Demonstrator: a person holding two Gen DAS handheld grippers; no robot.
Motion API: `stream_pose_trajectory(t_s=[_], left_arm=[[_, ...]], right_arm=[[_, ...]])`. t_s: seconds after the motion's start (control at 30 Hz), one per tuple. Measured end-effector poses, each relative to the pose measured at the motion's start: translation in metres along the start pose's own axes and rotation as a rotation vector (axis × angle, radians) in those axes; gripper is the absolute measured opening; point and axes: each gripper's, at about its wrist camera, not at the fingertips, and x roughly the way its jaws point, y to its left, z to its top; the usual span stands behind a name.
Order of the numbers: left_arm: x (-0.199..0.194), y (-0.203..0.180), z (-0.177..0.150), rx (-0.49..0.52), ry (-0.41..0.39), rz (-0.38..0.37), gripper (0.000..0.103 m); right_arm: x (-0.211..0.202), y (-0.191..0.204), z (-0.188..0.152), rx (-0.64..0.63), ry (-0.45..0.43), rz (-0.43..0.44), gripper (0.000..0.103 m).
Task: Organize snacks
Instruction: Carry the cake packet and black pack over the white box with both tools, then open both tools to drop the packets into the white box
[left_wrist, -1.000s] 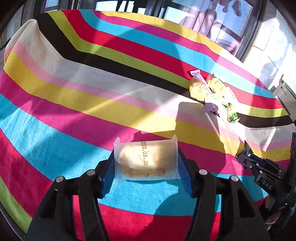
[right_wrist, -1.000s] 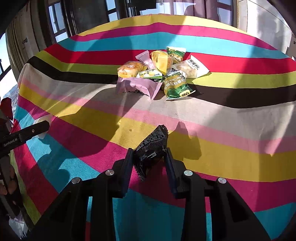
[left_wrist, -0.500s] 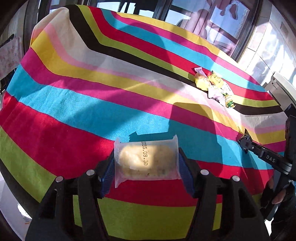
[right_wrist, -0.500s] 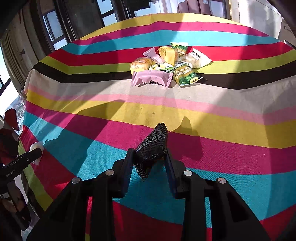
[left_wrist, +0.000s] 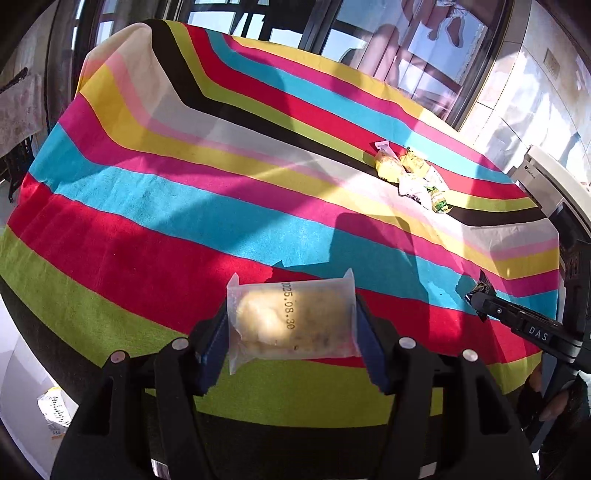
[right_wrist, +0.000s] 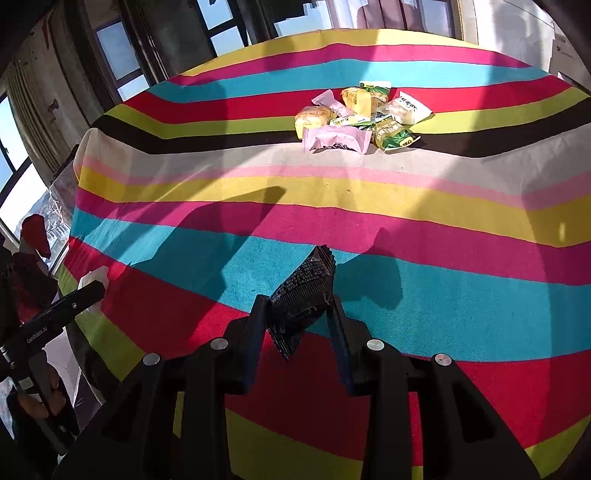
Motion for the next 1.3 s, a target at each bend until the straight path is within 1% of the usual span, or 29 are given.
stream_pose_trajectory(t_s=[0.2, 0.33, 0.6, 0.83, 1.07, 1.17, 1.3], left_arm=[[-0.032, 0.024, 0.003, -0.030, -0.047, 0.006, 0.062], [-0.050, 0.040, -0.001, -0.048, -0.058, 0.016, 0.062], [-0.075, 0.072, -0.023, -0.089, -0.046, 0.037, 0.062], [-0.094, 0.100, -0.045, -0.149, -0.044, 0.061, 0.062], [-0.116, 0.130, -0.063, -0.211, -0.061, 0.098, 0.062], [-0.125, 0.144, -0.072, -0.240, -0.063, 0.118, 0.062], [-0.137, 0.164, -0.087, -0.303, -0.066, 0.154, 0.062]], right_arm=[[-0.007, 0.019, 0.001, -0.043, -0.007, -0.005, 0.034], [-0.010, 0.028, 0.004, -0.043, -0.008, 0.020, 0.034], [-0.009, 0.063, -0.002, -0.113, 0.010, 0.045, 0.034], [-0.004, 0.096, -0.006, -0.175, 0.036, 0.069, 0.034], [-0.005, 0.144, -0.013, -0.281, 0.049, 0.109, 0.034], [-0.004, 0.169, -0.016, -0.336, 0.059, 0.136, 0.034], [-0.002, 0.205, -0.024, -0.418, 0.083, 0.184, 0.034]])
